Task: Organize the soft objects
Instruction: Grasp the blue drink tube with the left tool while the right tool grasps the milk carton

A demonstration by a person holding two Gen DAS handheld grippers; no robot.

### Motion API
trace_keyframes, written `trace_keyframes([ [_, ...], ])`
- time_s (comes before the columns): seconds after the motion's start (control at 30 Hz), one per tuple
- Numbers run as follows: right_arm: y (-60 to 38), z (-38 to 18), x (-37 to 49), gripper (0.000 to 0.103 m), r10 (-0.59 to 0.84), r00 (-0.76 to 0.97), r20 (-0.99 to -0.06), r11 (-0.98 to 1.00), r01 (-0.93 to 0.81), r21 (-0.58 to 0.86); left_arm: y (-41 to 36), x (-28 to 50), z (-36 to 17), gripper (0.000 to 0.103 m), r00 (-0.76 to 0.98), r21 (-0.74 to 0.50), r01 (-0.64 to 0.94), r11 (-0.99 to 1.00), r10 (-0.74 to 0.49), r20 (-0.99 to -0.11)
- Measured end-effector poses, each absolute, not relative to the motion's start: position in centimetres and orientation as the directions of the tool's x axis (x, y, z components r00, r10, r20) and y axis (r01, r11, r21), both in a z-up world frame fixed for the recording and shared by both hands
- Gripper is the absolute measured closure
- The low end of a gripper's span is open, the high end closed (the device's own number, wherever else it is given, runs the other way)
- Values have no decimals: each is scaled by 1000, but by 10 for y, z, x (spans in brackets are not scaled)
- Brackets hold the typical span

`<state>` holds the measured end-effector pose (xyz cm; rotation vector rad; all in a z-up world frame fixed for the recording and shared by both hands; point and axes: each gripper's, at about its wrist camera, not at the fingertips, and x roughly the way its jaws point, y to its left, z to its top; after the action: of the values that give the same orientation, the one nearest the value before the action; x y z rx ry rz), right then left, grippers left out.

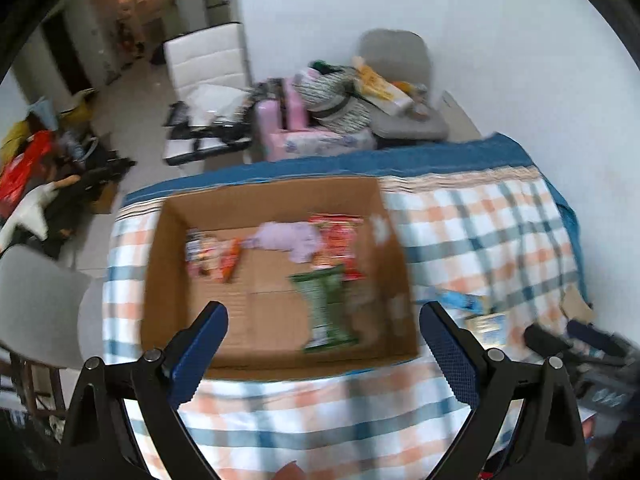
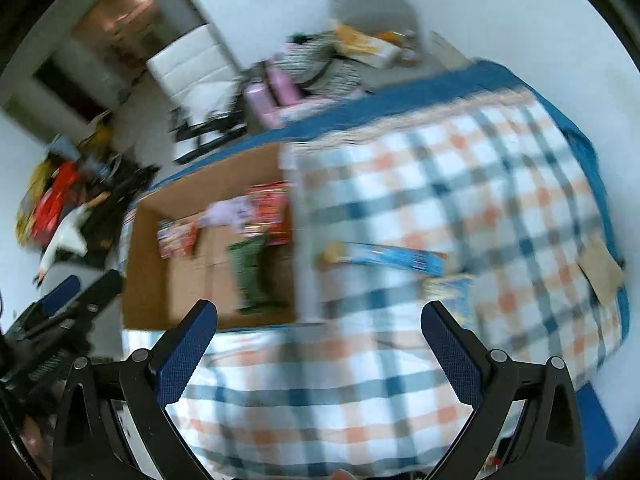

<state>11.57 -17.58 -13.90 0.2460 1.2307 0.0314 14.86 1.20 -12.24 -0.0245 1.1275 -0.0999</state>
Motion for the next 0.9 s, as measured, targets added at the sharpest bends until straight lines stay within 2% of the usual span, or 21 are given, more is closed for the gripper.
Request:
trace_keyframes([
  [0.13, -239, -174, 117, 0, 96, 286, -953, 959, 228, 165, -52, 177, -135, 5, 366, -95, 137, 986, -140, -920],
  [0.23, -282, -216, 120, 0, 76, 214, -974, 943, 303, 140, -103, 203, -165, 5, 249, -112, 191, 975, -158, -955],
  [0.3, -302, -246, 122, 0, 102, 175, -979, 929, 334, 157, -123, 213, -189, 5, 158, -122, 176, 977, -150, -976],
  [0.47, -325, -318, 127, 0, 214, 87, -973, 889, 394, 231, -171, 236, -251, 5, -53, -221, 110, 969, -217, -975],
  [0.6, -327, -349, 131, 0, 283, 77, -956, 866, 409, 289, -185, 248, -290, 12, -166, -243, 10, 970, -238, -957],
  [0.67, -329, -363, 136, 7, 295, 70, -953, 861, 414, 297, -186, 249, -310, 15, -227, -259, -63, 964, -267, -937],
  [0.7, -329, -371, 138, 21, 296, 50, -954, 863, 415, 289, -186, 250, -316, 15, -242, -257, -81, 963, -269, -932],
  [0.9, -359, -378, 125, 25, 343, 10, -939, 837, 450, 311, -186, 247, -355, 15, -307, -272, -218, 937, -330, -893],
])
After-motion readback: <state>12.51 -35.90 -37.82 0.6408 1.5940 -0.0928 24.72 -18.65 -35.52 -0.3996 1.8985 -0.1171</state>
